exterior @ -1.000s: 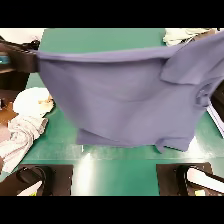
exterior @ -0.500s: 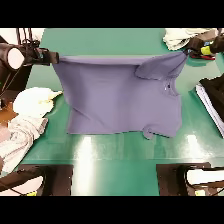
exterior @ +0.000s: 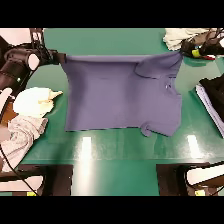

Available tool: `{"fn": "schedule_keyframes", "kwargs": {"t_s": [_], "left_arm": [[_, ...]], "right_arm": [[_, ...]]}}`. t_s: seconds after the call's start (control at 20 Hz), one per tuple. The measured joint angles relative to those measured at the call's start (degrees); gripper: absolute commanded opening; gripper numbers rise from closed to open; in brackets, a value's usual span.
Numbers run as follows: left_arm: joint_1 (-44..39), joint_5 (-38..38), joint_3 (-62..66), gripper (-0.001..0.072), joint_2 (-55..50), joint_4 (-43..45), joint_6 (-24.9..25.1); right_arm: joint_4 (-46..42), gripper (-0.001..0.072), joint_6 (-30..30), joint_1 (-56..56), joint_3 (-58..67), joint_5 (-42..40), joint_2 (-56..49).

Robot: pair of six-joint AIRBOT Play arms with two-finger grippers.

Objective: Fold the shirts.

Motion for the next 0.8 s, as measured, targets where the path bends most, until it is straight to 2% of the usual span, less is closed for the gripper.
{"fn": "schedule_keyframes", "kwargs": {"t_s": [0.3, 0.55, 0.65, 0.8], "left_arm": [[0.04, -13.73, -0.37, 0.0028, -2.6, -0.26, 0.02], [0.04, -20.68, -0.5, 0.003, -4.2, -1.38, 0.09], [0.04, -22.1, -0.5, 0.0424, -4.63, -1.66, 0.17], [0.11, -24.81, -0.5, 0.043, -4.85, -1.68, 0.22]], "right_arm": [[-4.63, 0.0012, -0.09, 0.04, -3.06, 9.4, -2.4], [-6.16, 0.0033, 0.26, 0.13, -8.9, 12.22, -2.78], [-6.71, 0.0398, 0.31, 0.13, -10.12, 12.87, -2.78], [-6.71, 0.0399, 0.35, 0.0, -10.1, 15.34, -2.69]]}}
